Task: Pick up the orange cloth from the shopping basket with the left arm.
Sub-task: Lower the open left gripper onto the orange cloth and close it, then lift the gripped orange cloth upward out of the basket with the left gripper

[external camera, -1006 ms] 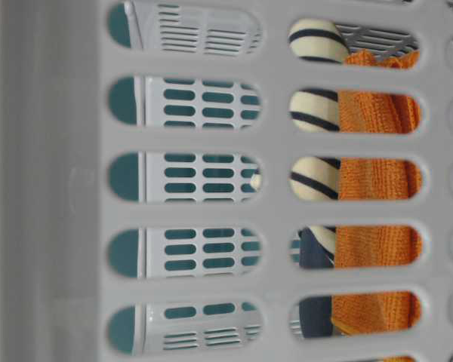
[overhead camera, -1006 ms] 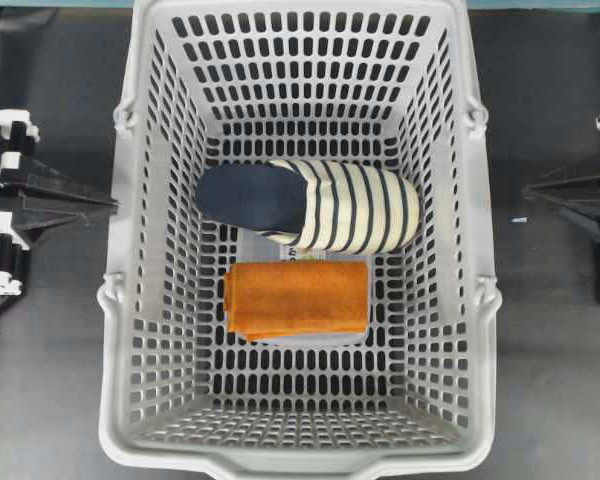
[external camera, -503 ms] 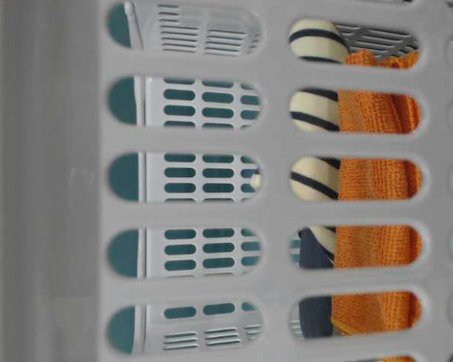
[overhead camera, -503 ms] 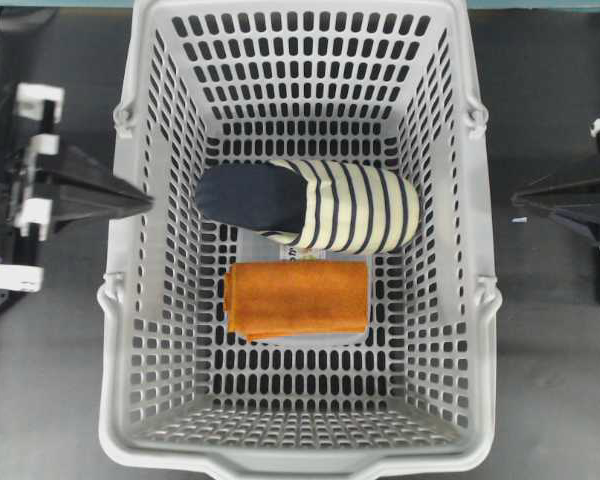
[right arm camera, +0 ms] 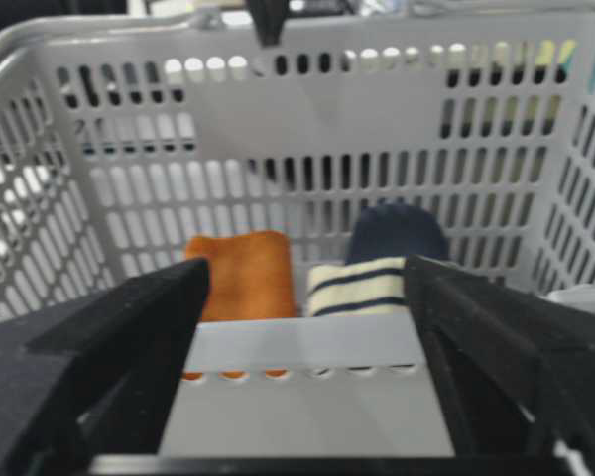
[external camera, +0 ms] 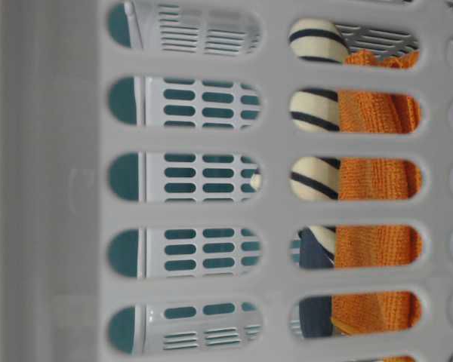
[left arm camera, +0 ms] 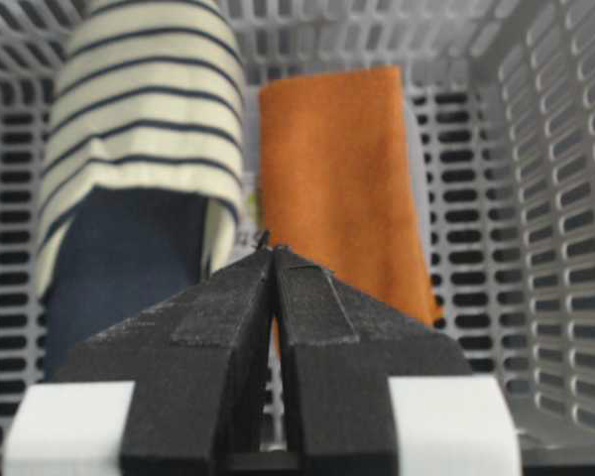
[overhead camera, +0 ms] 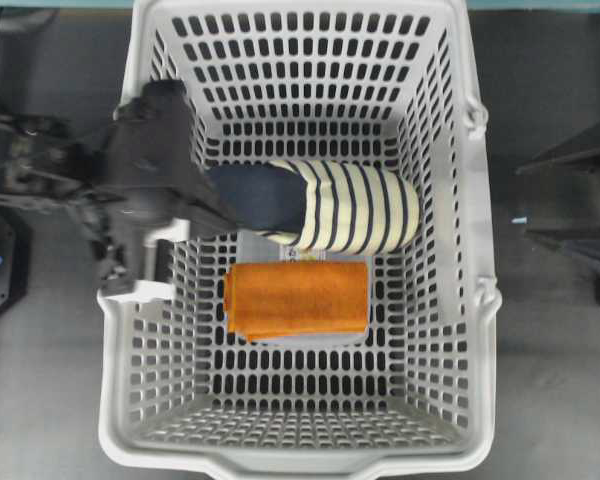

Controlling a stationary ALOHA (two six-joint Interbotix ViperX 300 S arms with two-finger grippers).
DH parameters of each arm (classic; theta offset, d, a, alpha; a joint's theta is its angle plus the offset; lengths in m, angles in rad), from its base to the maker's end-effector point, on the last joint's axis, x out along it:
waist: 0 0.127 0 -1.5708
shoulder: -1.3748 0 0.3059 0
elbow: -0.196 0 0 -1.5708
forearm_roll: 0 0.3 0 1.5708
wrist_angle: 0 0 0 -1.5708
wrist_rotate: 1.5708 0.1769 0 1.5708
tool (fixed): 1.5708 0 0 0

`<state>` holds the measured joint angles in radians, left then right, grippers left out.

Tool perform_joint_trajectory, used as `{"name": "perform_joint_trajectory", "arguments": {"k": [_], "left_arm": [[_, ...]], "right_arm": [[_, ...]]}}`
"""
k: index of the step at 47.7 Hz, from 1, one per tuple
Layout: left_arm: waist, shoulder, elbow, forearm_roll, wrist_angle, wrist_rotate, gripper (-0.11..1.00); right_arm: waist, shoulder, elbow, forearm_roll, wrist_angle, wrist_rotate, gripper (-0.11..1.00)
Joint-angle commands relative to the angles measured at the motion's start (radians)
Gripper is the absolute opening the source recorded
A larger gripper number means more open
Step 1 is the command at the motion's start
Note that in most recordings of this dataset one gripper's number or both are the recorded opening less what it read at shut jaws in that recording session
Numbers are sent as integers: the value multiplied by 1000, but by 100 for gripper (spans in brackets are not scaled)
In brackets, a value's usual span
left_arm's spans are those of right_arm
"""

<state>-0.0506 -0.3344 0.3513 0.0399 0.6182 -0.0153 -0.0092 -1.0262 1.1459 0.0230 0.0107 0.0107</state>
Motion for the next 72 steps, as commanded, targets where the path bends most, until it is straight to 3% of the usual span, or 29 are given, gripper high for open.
{"name": "perform_joint_trajectory", "arguments": {"k": [1, 5, 8, 18, 22, 51, 67, 72], "left_arm": [[-6, 60, -89, 3, 49, -2, 1], [-6, 115, -133, 3, 101, -15, 4], [-15, 158, -172, 3, 144, -21, 14], [-55, 290, -279, 3, 229, -29, 75], [-58, 336, -302, 5, 256, -32, 89], [-83, 546, -287, 3, 262, -32, 87], [-83, 563, -244, 5, 224, -32, 86], [-83, 563, -235, 3, 224, -31, 80]], "right_arm": [[-5, -6, -26, 2, 0, -2, 74], [-5, -17, -21, 2, 2, -2, 73], [-5, -23, -21, 3, 2, -2, 73], [-5, -32, -18, 2, 2, -2, 73], [-5, -34, -17, 2, 2, -2, 73], [-9, -61, -2, 2, 3, -2, 73], [-9, -63, 2, 2, 2, -2, 73], [-9, -61, 2, 2, 2, -2, 73]]}}
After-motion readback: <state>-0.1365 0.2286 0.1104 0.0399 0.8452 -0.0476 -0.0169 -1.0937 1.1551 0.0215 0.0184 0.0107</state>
